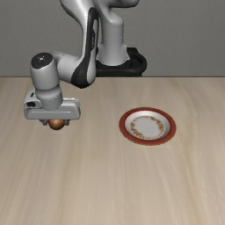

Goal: Pick the apple on the table and place it on the plate

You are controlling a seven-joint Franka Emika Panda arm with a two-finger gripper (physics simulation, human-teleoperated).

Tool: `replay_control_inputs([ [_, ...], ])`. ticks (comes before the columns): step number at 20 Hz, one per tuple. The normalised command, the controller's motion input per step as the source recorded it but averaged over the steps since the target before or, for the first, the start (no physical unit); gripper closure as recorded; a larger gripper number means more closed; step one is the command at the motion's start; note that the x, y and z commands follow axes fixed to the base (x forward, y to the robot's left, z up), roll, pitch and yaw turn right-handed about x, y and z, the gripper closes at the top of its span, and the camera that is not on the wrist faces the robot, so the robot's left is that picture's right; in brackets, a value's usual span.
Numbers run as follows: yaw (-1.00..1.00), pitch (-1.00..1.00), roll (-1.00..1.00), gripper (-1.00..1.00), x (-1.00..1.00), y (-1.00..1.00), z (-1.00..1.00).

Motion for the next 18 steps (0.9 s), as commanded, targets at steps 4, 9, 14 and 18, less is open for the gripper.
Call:
replay_control_inputs([
  [4, 0.0, 0.0, 0.0, 1.0, 0.0, 0.0, 0.0],
  [9, 0.0, 0.0, 0.0, 1.0, 0.0, 0.0, 0.2],
  [14, 0.0, 0.0, 0.0, 1.0, 0.0, 0.2, 0.8],
  [18, 0.0, 0.0, 0.0, 1.0, 0.0, 1.0, 0.0],
])
